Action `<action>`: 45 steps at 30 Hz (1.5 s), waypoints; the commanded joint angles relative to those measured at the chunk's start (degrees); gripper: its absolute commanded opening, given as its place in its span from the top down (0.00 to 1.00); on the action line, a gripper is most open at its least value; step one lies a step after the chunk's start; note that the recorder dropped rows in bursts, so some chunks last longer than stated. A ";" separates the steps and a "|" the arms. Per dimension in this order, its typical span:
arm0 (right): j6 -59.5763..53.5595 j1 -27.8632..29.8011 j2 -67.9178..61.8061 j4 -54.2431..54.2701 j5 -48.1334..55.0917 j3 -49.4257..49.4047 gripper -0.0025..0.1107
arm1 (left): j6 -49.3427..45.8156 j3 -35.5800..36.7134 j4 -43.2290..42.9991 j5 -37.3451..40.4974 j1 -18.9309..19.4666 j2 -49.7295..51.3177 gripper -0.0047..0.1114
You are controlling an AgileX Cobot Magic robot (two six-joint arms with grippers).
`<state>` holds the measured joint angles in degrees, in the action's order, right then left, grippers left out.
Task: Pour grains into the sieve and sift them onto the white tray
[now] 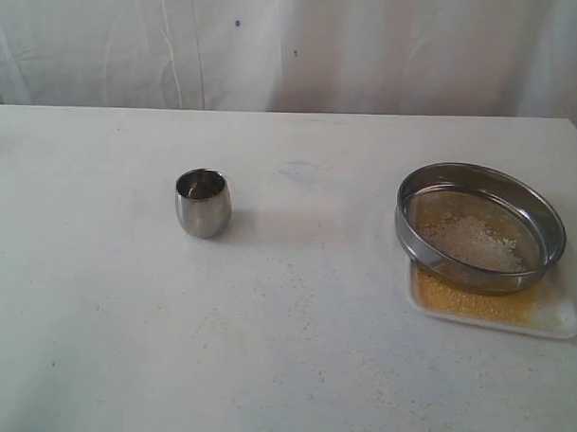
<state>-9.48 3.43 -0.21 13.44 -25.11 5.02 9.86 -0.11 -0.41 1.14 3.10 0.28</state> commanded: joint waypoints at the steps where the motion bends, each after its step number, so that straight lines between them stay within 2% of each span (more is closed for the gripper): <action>1: 5.61 0.02 0.21 -2.65 5.85 -5.02 0.98 | 0.46 0.11 -0.05 -0.13 -0.45 -0.28 0.96; 4: 7.49 1.12 0.21 -5.78 24.69 -5.02 0.98 | 0.46 0.11 -0.05 -0.13 -0.45 -0.28 0.96; 8: 20.99 2.55 0.21 -21.15 43.93 -5.02 0.98 | 0.46 0.11 -0.05 -0.13 -0.45 -0.28 0.96; 11: 18.58 2.53 0.21 -30.25 43.11 -5.02 0.98 | 0.46 0.11 -0.05 -0.13 -0.45 -0.28 0.96; 36: 18.69 2.18 0.21 -29.49 43.11 -5.02 0.98 | 0.46 0.11 -0.05 -0.13 -0.45 -0.28 0.96; 38: 18.69 2.18 0.21 -29.49 43.11 -5.02 0.98 | 0.36 0.11 -0.05 3.36 -0.45 -0.28 0.96; 41: 18.69 2.18 0.21 -29.49 43.11 -5.02 0.98 | 0.22 0.11 -0.05 14.59 -0.45 -0.28 0.96; 45: 18.69 2.18 0.21 -29.49 43.11 -5.02 0.98 | 0.22 0.11 -0.15 16.91 -0.45 -0.28 0.96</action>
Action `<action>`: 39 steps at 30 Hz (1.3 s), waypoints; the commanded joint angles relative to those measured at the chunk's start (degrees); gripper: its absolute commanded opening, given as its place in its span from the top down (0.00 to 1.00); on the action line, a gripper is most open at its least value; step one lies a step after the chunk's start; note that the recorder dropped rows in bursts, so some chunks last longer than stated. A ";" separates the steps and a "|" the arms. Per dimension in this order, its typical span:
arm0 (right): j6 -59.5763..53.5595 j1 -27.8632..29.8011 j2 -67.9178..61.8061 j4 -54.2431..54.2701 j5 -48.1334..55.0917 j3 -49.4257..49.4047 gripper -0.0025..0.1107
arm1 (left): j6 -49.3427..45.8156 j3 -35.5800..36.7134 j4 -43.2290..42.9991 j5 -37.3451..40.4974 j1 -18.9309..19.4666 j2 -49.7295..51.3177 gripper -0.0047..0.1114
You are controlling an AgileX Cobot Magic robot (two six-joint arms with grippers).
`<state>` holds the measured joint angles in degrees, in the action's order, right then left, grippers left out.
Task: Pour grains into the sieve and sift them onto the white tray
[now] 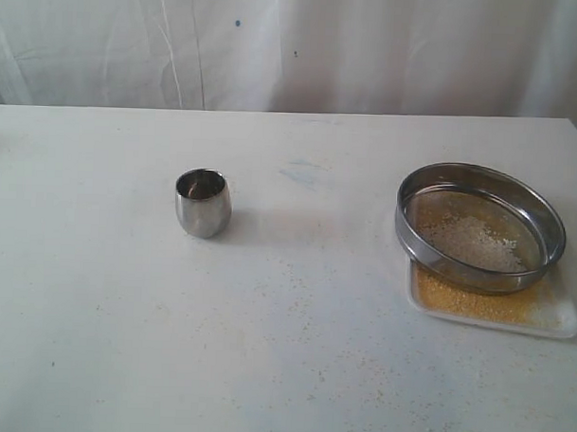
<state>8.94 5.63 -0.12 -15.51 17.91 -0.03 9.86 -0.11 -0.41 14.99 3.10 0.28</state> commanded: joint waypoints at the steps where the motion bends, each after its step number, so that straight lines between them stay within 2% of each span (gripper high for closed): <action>1: 0.27 -0.03 0.12 -0.54 0.09 0.03 0.98 | 0.22 0.11 -0.15 3.06 -0.45 -0.28 0.96; 13: 0.27 -0.03 0.12 -0.54 0.09 0.03 0.98 | 0.22 0.11 -0.15 3.06 -0.45 -0.28 0.96; 15: 0.27 -0.03 0.12 -0.43 0.09 0.03 0.98 | -6.00 0.11 -2.48 3.51 -0.45 -0.28 0.96; 16: 0.27 -0.03 0.12 -0.43 0.09 0.03 0.98 | -12.83 0.11 -4.29 1.85 -0.45 -0.28 0.96; 19: 0.27 -0.03 0.12 -0.44 -0.05 0.03 0.98 | -22.47 0.11 -9.61 -0.89 -0.45 -0.28 0.96; 21: 0.27 -0.03 0.12 -0.44 -0.05 0.03 0.98 | -24.16 0.11 -11.98 -2.20 -0.45 -0.28 0.96; 29: 0.27 -0.03 0.12 -0.44 -0.05 0.03 0.98 | -24.16 0.11 -12.02 -2.95 -0.45 -0.28 0.96; 32: 0.27 -0.03 0.12 -0.44 -0.05 0.03 0.98 | -24.16 0.11 -9.04 -2.05 -0.45 -0.28 0.96; 34: 0.27 -0.03 0.12 -0.44 -0.05 0.03 0.98 | -23.08 0.11 -3.55 -2.05 -0.45 -0.28 0.96; 37: 0.27 -0.03 0.12 -0.44 -0.05 0.03 0.98 | -16.50 0.11 6.73 -2.55 -0.45 -0.28 0.96; 39: 0.27 -0.03 0.12 -0.44 -0.05 0.03 0.98 | -12.85 0.11 10.54 -2.54 -0.45 -0.28 0.96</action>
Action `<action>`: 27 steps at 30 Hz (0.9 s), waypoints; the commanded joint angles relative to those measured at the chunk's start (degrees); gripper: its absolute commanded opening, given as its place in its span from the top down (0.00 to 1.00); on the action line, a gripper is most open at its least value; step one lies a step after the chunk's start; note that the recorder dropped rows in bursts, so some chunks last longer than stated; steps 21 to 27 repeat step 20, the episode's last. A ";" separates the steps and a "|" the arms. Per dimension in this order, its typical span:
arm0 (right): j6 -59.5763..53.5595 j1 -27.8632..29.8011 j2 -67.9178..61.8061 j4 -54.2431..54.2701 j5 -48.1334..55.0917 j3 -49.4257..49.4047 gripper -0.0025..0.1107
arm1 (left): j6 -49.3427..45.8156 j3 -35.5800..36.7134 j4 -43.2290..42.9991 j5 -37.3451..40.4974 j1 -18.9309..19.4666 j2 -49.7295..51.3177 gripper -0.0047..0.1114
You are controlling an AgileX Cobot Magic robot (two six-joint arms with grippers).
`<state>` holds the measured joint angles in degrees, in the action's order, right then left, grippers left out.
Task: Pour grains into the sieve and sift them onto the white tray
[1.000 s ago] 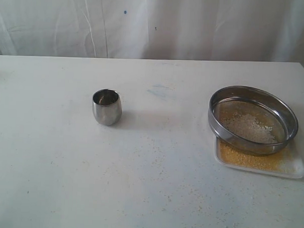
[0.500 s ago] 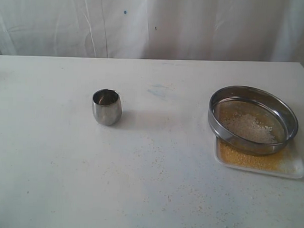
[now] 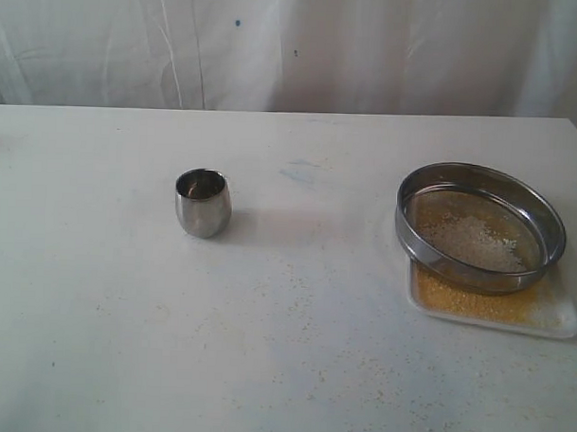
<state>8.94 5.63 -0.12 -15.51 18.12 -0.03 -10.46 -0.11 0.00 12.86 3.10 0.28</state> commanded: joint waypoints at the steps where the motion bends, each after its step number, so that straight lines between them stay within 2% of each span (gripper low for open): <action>1: 0.27 -0.03 0.12 -0.44 -0.26 0.03 0.98 | 7.76 0.11 10.66 -0.42 -0.45 -0.28 0.96; 27: 0.27 -0.03 0.12 -0.44 -0.26 0.03 0.98 | 7.08 0.11 10.56 -0.42 -0.45 -0.28 0.96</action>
